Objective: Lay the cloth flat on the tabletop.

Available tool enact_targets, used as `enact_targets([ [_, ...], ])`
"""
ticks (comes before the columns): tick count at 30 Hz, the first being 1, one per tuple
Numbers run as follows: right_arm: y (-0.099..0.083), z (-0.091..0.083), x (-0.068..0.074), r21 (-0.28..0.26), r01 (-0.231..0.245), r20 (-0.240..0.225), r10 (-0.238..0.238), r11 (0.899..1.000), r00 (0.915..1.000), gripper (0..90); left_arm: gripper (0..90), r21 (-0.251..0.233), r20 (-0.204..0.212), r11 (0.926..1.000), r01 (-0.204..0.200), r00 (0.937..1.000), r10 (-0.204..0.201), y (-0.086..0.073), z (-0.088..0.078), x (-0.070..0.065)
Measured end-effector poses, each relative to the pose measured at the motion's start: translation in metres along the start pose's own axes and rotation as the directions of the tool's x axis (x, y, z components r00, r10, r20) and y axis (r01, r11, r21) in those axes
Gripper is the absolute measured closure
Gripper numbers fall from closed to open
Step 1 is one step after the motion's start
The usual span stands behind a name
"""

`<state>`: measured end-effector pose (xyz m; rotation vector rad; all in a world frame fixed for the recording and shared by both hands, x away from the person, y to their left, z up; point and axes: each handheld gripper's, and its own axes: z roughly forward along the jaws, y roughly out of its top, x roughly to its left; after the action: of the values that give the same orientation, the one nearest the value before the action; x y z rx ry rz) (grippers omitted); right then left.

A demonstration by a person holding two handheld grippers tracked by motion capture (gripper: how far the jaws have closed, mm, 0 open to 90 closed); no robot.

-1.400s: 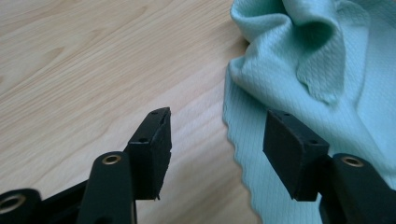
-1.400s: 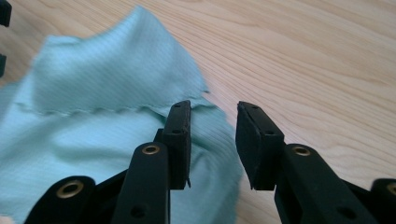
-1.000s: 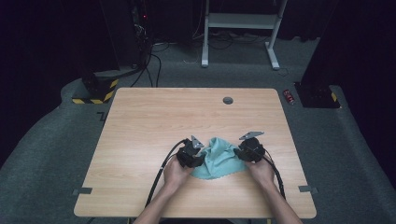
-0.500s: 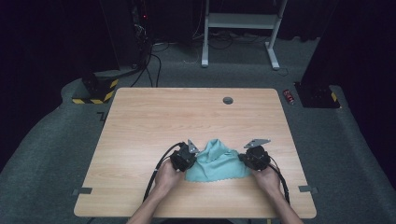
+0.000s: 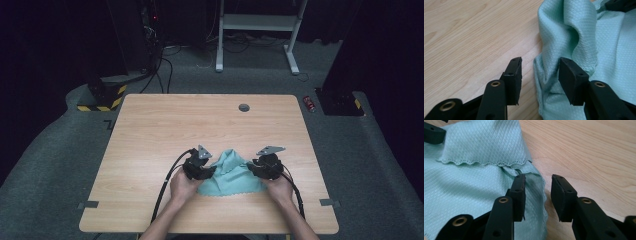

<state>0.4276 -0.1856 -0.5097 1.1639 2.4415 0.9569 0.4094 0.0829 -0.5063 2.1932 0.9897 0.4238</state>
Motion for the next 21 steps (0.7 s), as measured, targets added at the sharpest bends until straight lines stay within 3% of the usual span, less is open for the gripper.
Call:
enact_targets([
  [6, -0.002, 0.003, 0.001, -0.008, 0.026, -0.005, -0.026, 1.000, 0.9997, 78.8, 70.5, 0.018, 0.043, 0.9996, -0.021, 0.9989, 0.020, -0.003, 0.007, -0.003],
  [12, -0.004, 0.001, 0.001, -0.001, 0.042, -0.005, -0.042, 0.999, 0.9991, 89.0, 82.8, 0.038, 0.045, 0.9966, -0.073, 0.9965, 0.071, 0.000, 0.004, -0.005],
  [18, -0.004, -0.002, 0.000, 0.014, 0.043, 0.001, -0.043, 0.999, 0.9991, 89.3, 86.0, 0.048, 0.040, 0.9942, -0.096, 0.9948, 0.094, -0.001, -0.004, -0.005],
  [21, -0.006, -0.005, -0.001, 0.010, 0.053, -0.001, -0.053, 0.999, 0.9986, 89.4, 86.2, 0.040, 0.046, 0.9955, -0.085, 0.9955, 0.083, -0.003, -0.009, -0.001],
])
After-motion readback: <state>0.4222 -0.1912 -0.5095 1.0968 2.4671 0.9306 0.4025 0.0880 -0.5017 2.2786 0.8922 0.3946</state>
